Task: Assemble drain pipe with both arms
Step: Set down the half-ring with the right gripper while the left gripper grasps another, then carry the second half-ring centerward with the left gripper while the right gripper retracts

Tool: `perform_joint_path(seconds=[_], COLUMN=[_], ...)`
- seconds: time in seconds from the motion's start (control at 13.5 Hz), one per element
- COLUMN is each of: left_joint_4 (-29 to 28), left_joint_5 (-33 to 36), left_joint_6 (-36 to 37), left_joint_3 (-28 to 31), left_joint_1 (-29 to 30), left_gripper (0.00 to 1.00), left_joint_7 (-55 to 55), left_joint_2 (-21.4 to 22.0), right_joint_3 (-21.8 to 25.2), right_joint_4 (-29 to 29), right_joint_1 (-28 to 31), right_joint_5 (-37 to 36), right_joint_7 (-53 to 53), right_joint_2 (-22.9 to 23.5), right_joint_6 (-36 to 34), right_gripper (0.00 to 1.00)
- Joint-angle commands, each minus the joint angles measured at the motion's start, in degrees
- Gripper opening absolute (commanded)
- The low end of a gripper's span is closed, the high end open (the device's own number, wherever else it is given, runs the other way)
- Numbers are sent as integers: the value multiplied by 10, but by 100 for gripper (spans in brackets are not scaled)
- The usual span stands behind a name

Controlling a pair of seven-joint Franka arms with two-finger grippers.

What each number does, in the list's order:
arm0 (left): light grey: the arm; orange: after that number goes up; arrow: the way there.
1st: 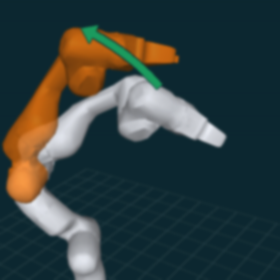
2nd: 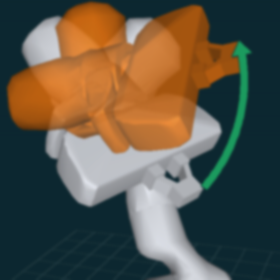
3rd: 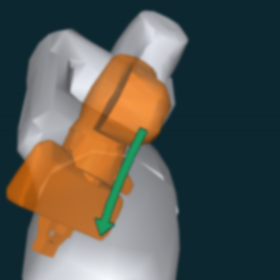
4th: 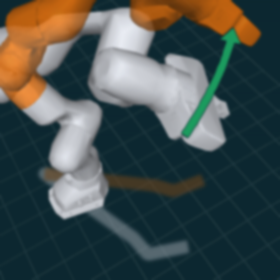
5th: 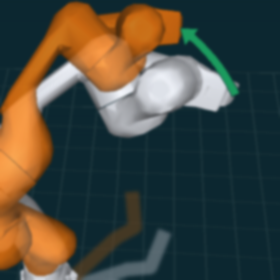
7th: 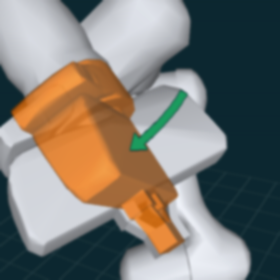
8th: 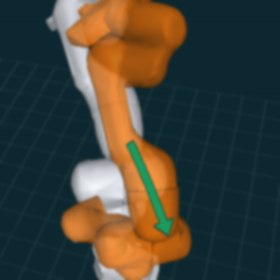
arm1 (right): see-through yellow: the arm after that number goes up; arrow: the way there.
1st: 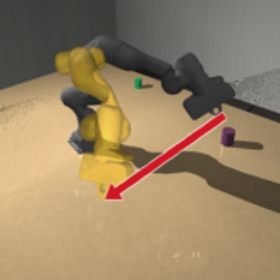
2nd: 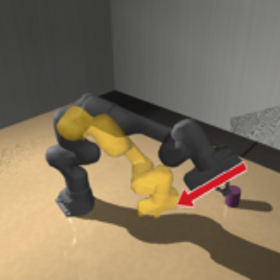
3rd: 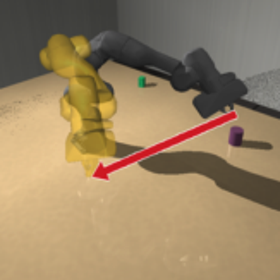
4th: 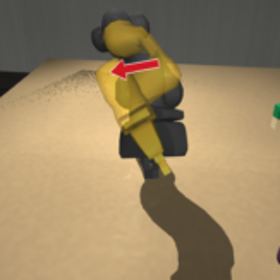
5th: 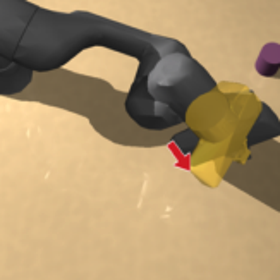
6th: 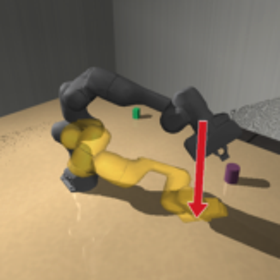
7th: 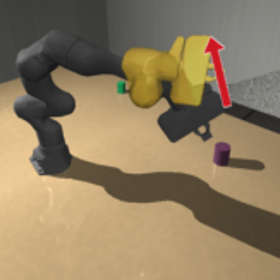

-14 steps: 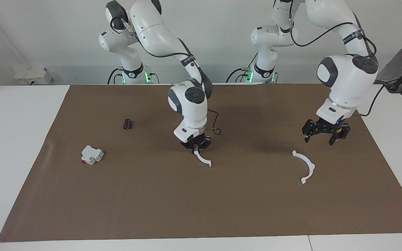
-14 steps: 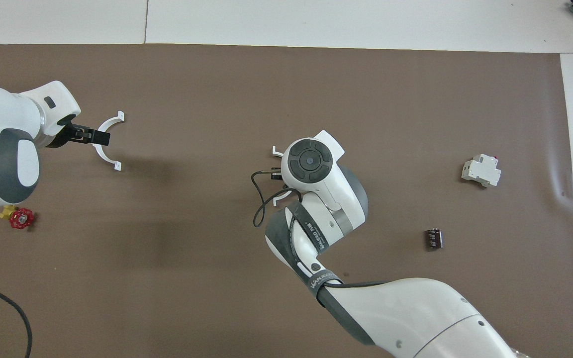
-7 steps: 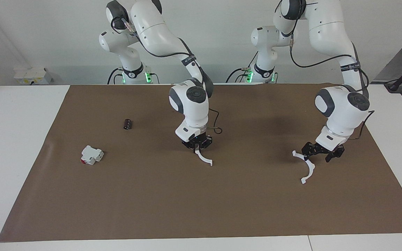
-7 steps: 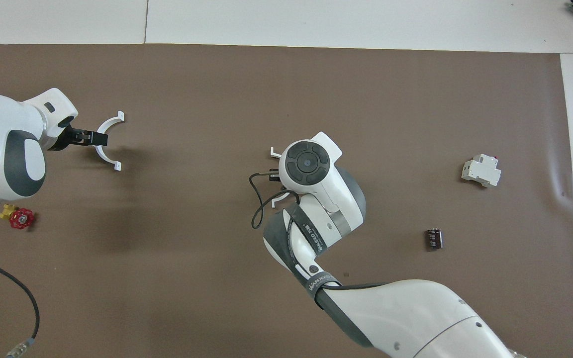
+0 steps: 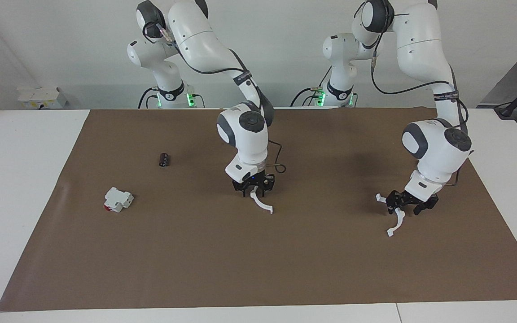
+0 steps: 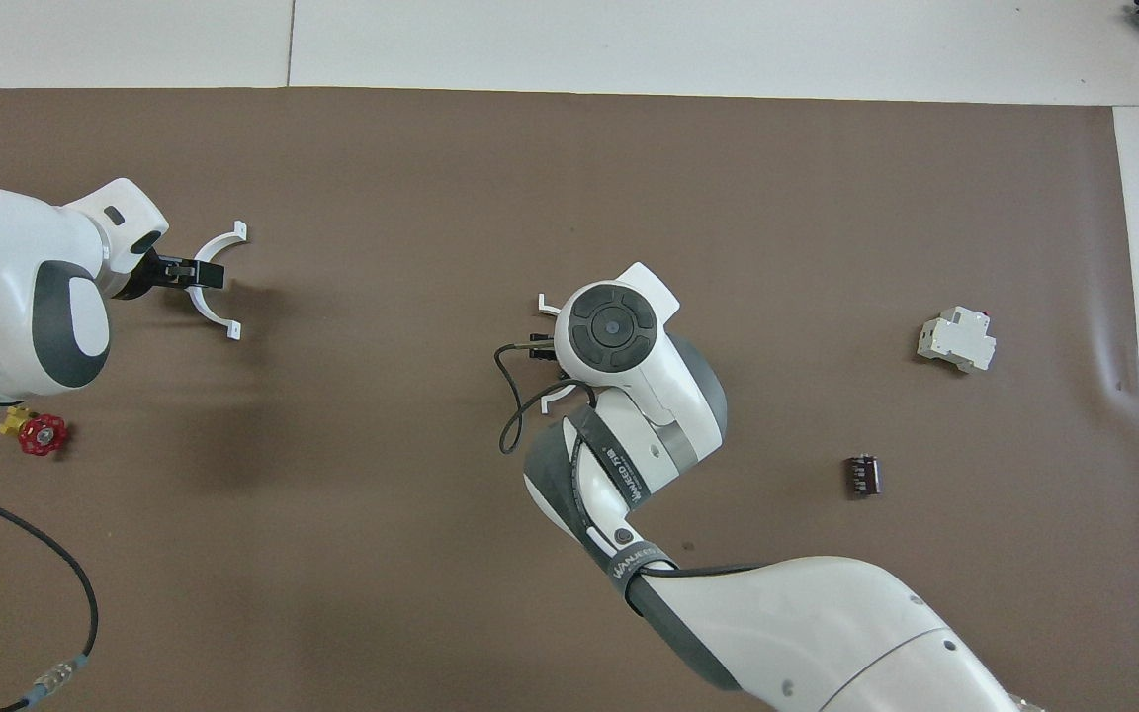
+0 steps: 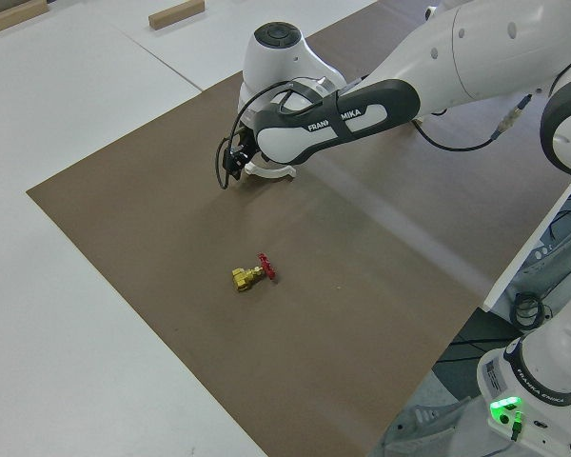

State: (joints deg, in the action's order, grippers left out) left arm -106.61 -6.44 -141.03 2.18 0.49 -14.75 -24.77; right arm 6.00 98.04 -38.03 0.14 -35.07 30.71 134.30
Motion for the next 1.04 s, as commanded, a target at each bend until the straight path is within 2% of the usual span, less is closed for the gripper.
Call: perform_joint_path(seconds=[0.0,0.07,0.22,0.37,0.44,0.74,0.81,0.96], left_joint_4=[11,11,11,11,11,11,11,11], left_joint_5=[-11,-10,-11,-11,-11,-10,-10,-10], left_joint_6=[-24,-27,-27,-26,-22,-28,-28,-28], left_joint_3=[-1,-1,-1,-1,-1,0,-1,0], left_joint_1=[1,1,1,0,1,-6,-5,-8], left_gripper=[84,82,65,62,55,4,0,0], left_joint_7=[-12,-12,-12,-12,-12,-10,-9,-4], left_joint_2=[-17,-18,-18,-17,-17,-17,-15,-9], right_joint_3=[1,1,2,2,3,4,7,9], right_joint_4=[13,13,14,15,15,10,9,7], right_joint_1=[-5,-2,6,37,60,128,142,181], right_joint_5=[-8,-5,-3,-3,-3,-11,-13,-13], right_joint_7=[2,1,-5,0,3,51,65,99], right_joint_2=[-25,-36,-63,-93,-112,-151,-159,-187], right_joint_6=[10,8,3,-11,-18,-57,-73,-109], right_gripper=[100,100,100,100,100,100,100,100])
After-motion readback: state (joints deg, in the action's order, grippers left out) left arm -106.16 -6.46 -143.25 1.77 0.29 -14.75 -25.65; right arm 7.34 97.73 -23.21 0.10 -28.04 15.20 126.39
